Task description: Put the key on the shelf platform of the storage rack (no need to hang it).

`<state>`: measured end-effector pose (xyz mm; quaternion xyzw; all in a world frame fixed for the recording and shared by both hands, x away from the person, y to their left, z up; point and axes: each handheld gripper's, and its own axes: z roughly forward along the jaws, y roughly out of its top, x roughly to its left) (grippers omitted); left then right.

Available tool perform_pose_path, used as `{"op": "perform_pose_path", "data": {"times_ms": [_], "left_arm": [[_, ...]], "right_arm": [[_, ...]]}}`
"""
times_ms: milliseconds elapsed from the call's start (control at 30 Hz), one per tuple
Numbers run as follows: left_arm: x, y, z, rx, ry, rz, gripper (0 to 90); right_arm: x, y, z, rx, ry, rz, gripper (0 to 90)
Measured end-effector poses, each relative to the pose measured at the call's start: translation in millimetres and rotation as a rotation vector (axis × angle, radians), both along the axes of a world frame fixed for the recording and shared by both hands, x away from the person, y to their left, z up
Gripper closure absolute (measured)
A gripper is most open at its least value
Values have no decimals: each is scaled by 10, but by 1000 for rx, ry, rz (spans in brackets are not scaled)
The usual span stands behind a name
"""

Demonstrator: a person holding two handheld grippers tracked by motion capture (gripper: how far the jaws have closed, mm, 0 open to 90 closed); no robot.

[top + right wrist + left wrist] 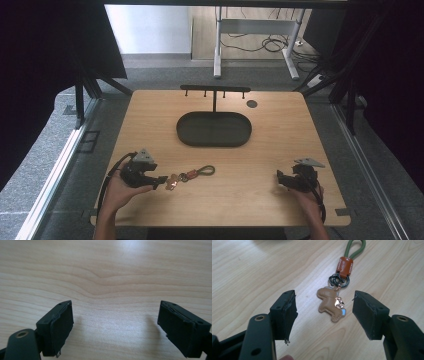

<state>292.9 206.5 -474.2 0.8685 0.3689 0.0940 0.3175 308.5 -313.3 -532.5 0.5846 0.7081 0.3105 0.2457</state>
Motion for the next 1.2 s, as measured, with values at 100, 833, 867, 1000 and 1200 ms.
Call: {"op": "perform_pose_path", "data": {"times_ms": [100, 833, 867, 1000, 1200], "left_arm": [[-14, -3, -23, 4, -2, -5, 363], [-103, -79, 5, -1, -28, 6, 364], [-114, -75, 15, -1, -30, 5, 365], [-121, -44, 55, 7, -35, -11, 365], [-71, 9, 87, -5, -33, -11, 366]], "right_arm": [[-72, -99, 84, 69, -59, 19, 178], [-91, -132, 62, 79, -71, 114, 222], [-90, -123, 69, 78, -72, 115, 222], [-109, -105, 93, 72, -79, 121, 230], [-108, -123, 75, 77, -73, 133, 248]]}}
